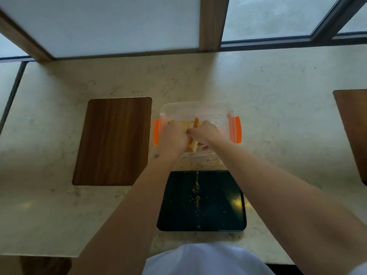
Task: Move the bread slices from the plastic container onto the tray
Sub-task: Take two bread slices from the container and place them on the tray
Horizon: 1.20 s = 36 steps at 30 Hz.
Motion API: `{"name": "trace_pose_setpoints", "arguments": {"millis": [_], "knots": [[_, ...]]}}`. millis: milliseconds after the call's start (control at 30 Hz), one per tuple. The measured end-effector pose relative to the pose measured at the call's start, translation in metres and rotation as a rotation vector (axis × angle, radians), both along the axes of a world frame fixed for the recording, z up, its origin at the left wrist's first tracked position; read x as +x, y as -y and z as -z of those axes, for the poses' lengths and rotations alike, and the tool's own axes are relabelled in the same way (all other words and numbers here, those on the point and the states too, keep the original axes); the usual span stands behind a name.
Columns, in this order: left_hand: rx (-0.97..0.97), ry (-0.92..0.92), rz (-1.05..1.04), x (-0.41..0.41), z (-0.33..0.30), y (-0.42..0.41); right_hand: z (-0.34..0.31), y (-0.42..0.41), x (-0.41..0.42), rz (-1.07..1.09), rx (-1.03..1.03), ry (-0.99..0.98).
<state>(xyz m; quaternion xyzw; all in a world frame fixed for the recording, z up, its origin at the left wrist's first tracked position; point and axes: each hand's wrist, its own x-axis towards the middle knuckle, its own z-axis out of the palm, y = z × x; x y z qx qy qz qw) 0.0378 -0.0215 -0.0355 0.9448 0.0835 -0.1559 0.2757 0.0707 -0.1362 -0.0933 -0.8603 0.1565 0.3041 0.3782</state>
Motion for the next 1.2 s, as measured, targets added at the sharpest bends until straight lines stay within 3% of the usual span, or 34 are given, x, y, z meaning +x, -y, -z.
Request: {"name": "trace_pose_setpoints", "arguments": {"millis": [133,500,700,833,1000,1200], "knots": [[0.108,-0.017,-0.024,0.005,0.005,0.006,-0.003,0.008,-0.004,-0.004,0.015,-0.021],[0.106,-0.059,-0.097,0.018,0.029,0.025,-0.005,0.018,-0.002,0.055,0.054,-0.056],[0.248,0.110,-0.068,0.005,0.039,0.032,-0.005,0.019,-0.002,0.057,0.070,-0.083],[0.211,0.075,-0.052,0.004,0.034,0.032,-0.011,0.016,-0.002,0.071,0.086,-0.124],[0.214,0.212,0.026,0.009,-0.007,0.021,-0.048,0.020,0.001,0.150,0.154,0.032],[-0.058,0.328,0.018,-0.018,-0.083,-0.001,-0.124,0.040,-0.037,0.125,0.286,0.319]]}}
